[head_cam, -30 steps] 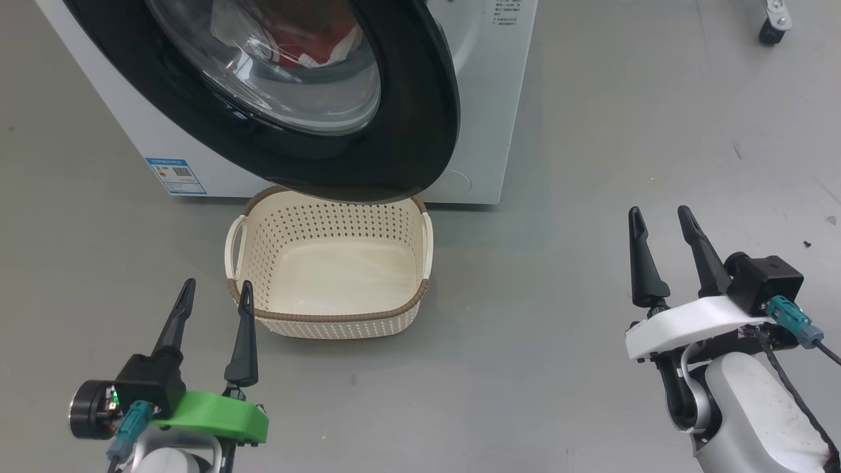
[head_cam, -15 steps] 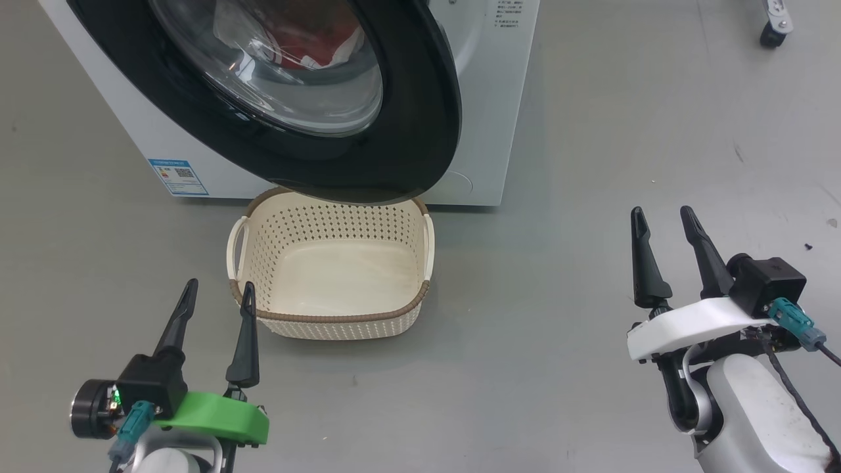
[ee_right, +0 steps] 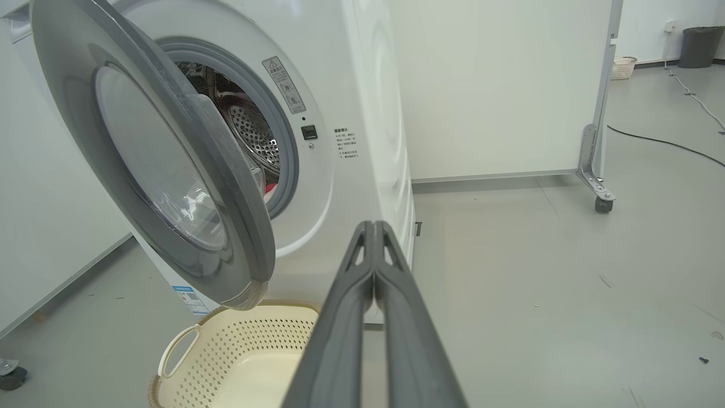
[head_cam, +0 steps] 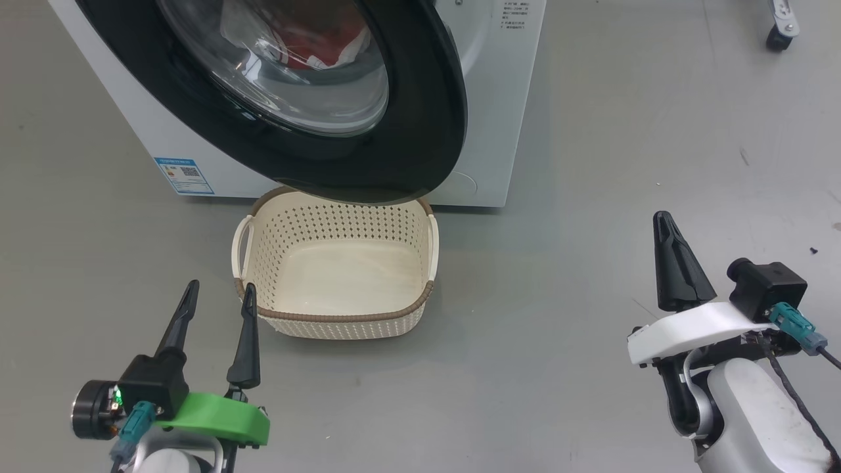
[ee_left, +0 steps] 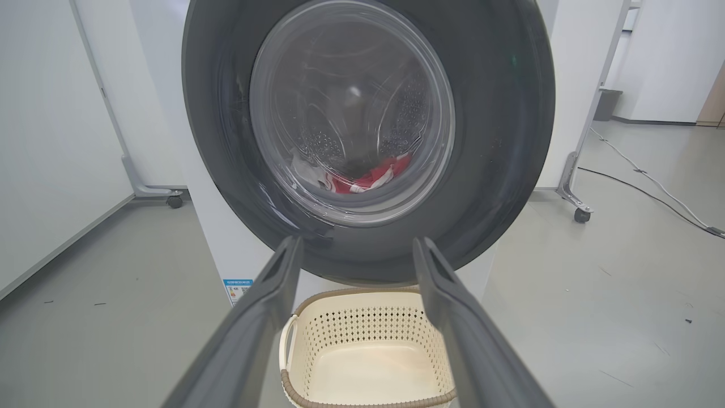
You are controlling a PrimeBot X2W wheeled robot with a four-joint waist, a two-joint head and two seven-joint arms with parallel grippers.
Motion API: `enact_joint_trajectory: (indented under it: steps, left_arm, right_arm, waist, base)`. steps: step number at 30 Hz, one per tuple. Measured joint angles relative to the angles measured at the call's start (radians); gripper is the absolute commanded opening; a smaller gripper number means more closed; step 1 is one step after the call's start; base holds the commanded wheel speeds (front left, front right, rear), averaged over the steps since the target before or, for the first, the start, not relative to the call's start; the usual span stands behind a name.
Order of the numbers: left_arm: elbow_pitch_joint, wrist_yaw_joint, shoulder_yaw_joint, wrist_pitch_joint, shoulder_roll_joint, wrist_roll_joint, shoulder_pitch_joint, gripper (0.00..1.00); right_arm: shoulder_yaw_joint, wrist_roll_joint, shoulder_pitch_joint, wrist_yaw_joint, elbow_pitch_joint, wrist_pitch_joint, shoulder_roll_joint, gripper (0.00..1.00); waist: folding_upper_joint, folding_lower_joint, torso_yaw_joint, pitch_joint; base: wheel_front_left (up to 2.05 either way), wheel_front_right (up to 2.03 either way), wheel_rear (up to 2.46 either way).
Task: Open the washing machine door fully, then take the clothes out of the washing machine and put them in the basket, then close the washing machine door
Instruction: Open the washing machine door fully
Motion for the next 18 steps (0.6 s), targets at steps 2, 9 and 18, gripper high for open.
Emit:
enact_joint_trajectory:
  steps: [2, 9, 18]
  left_arm:
    - [0.0, 0.0, -0.001, 0.0, 0.0, 0.0, 0.0, 1.0]
    - [0.0, -0.008, -0.026, 0.0, -0.001, 0.004, 0.0, 1.0]
    - [-0.001, -0.01, -0.045, 0.0, -0.001, 0.004, 0.0, 1.0]
  right_arm:
    - [-0.003, 0.002, 0.0, 0.01, 0.0, 0.0, 0.0, 0.0]
    - [-0.021, 0.051, -0.012, 0.039, -0.007, 0.006, 0.002, 0.0]
    - [-0.058, 0.138, -0.113, 0.061, -0.007, 0.071, 0.005, 0.0]
  waist:
    - [0.0, 0.0, 0.003, 0.001]
    - [0.0, 0.0, 0.02, 0.015]
    - [0.0, 0.0, 0.047, 0.04]
  base:
    - [0.0, 0.0, 0.0]
    - [0.0, 0.0, 0.0]
    - [0.0, 0.0, 0.0]
